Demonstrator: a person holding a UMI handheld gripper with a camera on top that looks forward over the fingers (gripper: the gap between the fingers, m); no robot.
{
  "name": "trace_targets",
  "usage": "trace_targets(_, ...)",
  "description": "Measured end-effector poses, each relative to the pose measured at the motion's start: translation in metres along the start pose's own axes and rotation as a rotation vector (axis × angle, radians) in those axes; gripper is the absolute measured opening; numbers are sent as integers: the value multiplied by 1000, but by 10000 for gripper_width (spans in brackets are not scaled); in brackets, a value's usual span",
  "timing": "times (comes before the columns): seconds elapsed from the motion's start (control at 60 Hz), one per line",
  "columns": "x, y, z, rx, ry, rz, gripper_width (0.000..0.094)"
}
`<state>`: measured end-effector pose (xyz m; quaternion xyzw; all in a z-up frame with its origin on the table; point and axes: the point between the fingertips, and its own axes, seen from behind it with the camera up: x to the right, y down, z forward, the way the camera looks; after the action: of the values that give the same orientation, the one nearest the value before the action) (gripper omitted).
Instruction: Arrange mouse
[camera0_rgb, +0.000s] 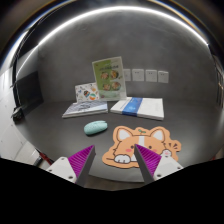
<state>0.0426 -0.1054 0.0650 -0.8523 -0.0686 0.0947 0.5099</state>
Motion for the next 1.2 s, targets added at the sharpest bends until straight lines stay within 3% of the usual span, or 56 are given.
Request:
trace_targets(0.383, -83, 11, 120, -114, -109, 2, 824)
trace_targets(0.467, -92, 12, 147, -151, -103, -14, 826)
trace_targets(0.483, -94, 13, 152, -165, -103, -13, 894)
trace_targets(0.517, -94, 7, 162, -154, -93, -22, 819)
trace_targets(0.683, -104, -10, 196, -198, -96, 21, 824)
trace_targets(0.817, -104, -21, 224, -220, -32, -2, 798)
trace_targets(0.833, -103, -21, 226, -221, -19, -21, 840)
trace_targets(0.883, -100, -20, 231, -216, 23, -80, 743)
trace_targets(0.9, -102, -21, 233, -205, 25, -83, 672)
trace_targets(0.967, -104, -20, 233, -198, 29, -72, 642)
trace_targets(1.0, -105, -19, 233, -206, 19, -76, 578)
trace_targets(1.017, -105, -20, 233, -208, 15, -72, 616)
trace_targets(1.05, -108, -20, 233, -214, -4, -57, 503)
trace_targets(1.117, -113, -20, 225, -228, -41, -62, 454)
trace_targets(1.2, -122, -58, 194, -108, -94, -53, 436)
